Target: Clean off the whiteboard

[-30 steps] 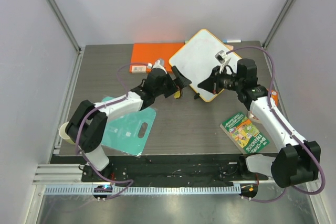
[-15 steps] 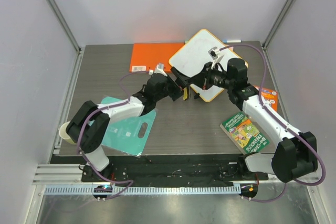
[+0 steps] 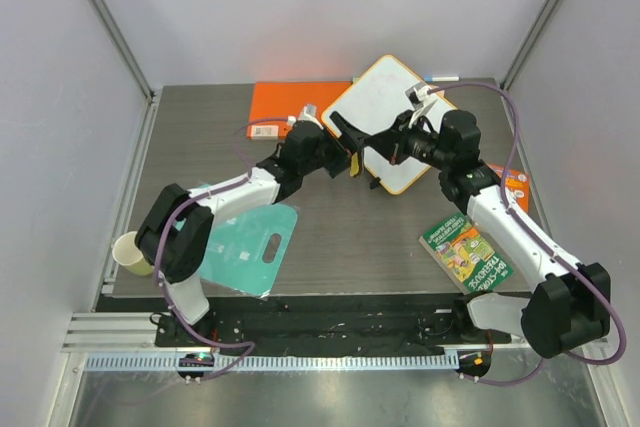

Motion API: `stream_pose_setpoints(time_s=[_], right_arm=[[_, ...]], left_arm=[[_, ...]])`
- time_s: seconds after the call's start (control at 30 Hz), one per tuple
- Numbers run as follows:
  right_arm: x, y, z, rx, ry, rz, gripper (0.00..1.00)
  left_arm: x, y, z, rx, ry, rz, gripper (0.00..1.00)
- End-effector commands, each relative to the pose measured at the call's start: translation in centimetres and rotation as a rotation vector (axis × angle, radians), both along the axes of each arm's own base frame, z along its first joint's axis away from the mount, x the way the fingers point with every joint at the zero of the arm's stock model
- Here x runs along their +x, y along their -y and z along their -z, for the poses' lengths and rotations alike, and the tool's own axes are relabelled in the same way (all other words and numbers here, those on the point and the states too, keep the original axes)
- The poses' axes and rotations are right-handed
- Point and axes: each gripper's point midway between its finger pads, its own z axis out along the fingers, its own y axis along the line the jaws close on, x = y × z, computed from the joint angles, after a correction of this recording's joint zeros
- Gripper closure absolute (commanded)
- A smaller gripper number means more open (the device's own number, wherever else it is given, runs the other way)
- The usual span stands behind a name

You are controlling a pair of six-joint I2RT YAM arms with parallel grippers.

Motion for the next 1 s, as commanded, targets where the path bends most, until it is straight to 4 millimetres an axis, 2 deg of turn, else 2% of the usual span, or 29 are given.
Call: stream_pose_setpoints(time_s=[0.0,0.17,0.23,0.37,0.47,0.5,0.6,0.67,0.7,0.73,0.77,0.8,0.83,0.87,0.9,0.93,0.97], right_arm=[[-2.5,-0.8,1.5,-0.032,-0.064,-0.076,0.99],[-2.6,-0.9,1.7,-0.034,-0.067,-0.086,0.99],[-2.5,-0.9,1.8,-0.035,-0.070,-0.084,0.99],[-2.2,-0.9,2.1,-0.038,-0.073,-0.074,0.99],[-2.0,-0.9,2.2,-0.030,-0.079,-0.068,0.99],[-1.9,-0.9,2.1,-0.032,-0.075,-0.063,0.99],[-1.6,-0.7,2.5,-0.039,-0.082,-0.050,0.99],[-1.5,-0.6,2.8,-0.044,-0.086,-0.041,0.99],[-1.5,-0.6,2.8,-0.045,-0.086,-0.040,0.99],[-1.3,-0.5,2.8,-0.049,-0.083,-0.030,0.99],[-1.3,-0.5,2.8,-0.051,-0.081,-0.029,0.99],[-1.2,-0.4,2.9,-0.052,-0.085,-0.024,0.99],[-1.2,-0.4,2.8,-0.053,-0.082,-0.022,0.99],[-1.2,-0.4,2.9,-0.055,-0.084,-0.022,0.99],[-1.2,-0.4,2.9,-0.055,-0.082,-0.022,0.99],[-1.2,-0.4,2.8,-0.056,-0.081,-0.021,0.99],[-1.2,-0.4,3.0,-0.059,-0.084,-0.020,0.99]], left_arm=[[4.4,-2.1,-6.8,-0.014,0.170,-0.122,0.00],[5.1,-3.2,-5.6,0.008,0.155,-0.147,0.00],[5.6,-3.2,-6.1,-0.021,0.167,-0.151,0.00],[4.7,-1.0,-6.3,-0.115,0.145,-0.062,0.00],[3.5,0.7,-6.1,-0.188,0.113,-0.011,0.00],[3.0,1.3,-6.5,-0.221,0.116,0.003,0.00],[1.9,1.8,-6.5,-0.254,0.109,0.024,0.00],[1.2,1.8,-7.8,-0.294,0.127,0.041,0.00],[0.8,1.6,-7.4,-0.294,0.117,0.044,0.00],[0.2,1.2,-8.6,-0.316,0.135,0.047,0.00],[-0.2,0.9,-8.7,-0.320,0.138,0.044,0.00],[-0.7,0.4,-7.7,-0.313,0.119,0.038,0.00],[-1.2,-0.1,-8.0,-0.323,0.124,0.035,0.00],[-1.9,-0.9,-9.8,-0.363,0.156,0.029,0.00],[-2.4,-1.5,-10.3,-0.370,0.164,0.020,0.00],[-3.1,-2.1,-9.5,-0.359,0.152,0.016,0.00],[-3.9,-3.1,-11.2,-0.372,0.181,0.007,0.00]])
